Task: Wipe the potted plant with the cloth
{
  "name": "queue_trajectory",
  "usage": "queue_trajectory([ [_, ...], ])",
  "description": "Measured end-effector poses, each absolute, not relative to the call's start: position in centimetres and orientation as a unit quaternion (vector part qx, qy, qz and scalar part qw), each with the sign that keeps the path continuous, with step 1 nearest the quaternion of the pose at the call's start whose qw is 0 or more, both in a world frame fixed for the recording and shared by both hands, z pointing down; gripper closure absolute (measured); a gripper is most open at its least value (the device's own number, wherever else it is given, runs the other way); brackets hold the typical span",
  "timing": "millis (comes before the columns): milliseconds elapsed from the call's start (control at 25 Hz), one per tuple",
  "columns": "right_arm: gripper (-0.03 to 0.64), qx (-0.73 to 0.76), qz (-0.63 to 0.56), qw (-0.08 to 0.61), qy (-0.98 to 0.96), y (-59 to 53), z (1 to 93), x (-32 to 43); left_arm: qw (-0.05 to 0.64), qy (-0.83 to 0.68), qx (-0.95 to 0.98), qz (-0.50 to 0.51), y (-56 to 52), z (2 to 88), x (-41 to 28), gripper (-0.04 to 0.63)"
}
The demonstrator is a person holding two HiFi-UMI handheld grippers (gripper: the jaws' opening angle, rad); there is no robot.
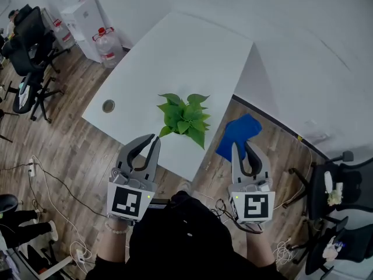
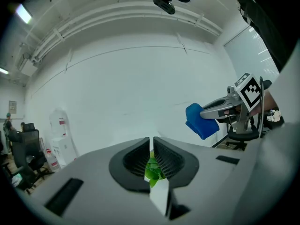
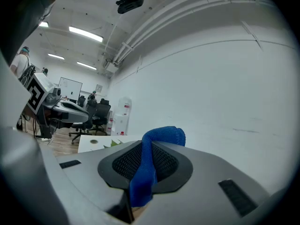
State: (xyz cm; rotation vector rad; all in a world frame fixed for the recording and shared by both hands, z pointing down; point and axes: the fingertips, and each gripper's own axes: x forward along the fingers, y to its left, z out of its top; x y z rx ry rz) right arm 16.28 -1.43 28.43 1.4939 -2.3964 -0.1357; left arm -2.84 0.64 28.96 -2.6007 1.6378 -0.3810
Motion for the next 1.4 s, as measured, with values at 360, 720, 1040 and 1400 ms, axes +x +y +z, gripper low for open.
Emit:
queue_trajectory([
  [360, 0.531, 0.507, -0.02, 0.16, -0.847, -4.5, 31.2, 18.0, 0.046, 0.492, -0.85, -0.184, -1.4, 32.6, -1.6, 0.31],
  [720, 0.531, 0.455, -0.014, 0.2, -0.868, -6.9, 34.9, 17.6, -0.011, 0.476, -0.846, -0.24, -2.4, 39.3, -1.8, 0.228],
  [1040, 0.531, 0.372, -0.026, 0.252, -0.893, -10.5, 39.9, 16.0, -0.074, 0.45, -0.844, -0.281, -3.5, 46.6, -1.7, 0.202],
  [1400, 0.531, 0.24, -0.073, 0.323, -0.913, -14.2, 45.5, 12.9, -0.071, 0.408, -0.861, -0.296, -5.7, 49.4, -0.3, 0.199],
])
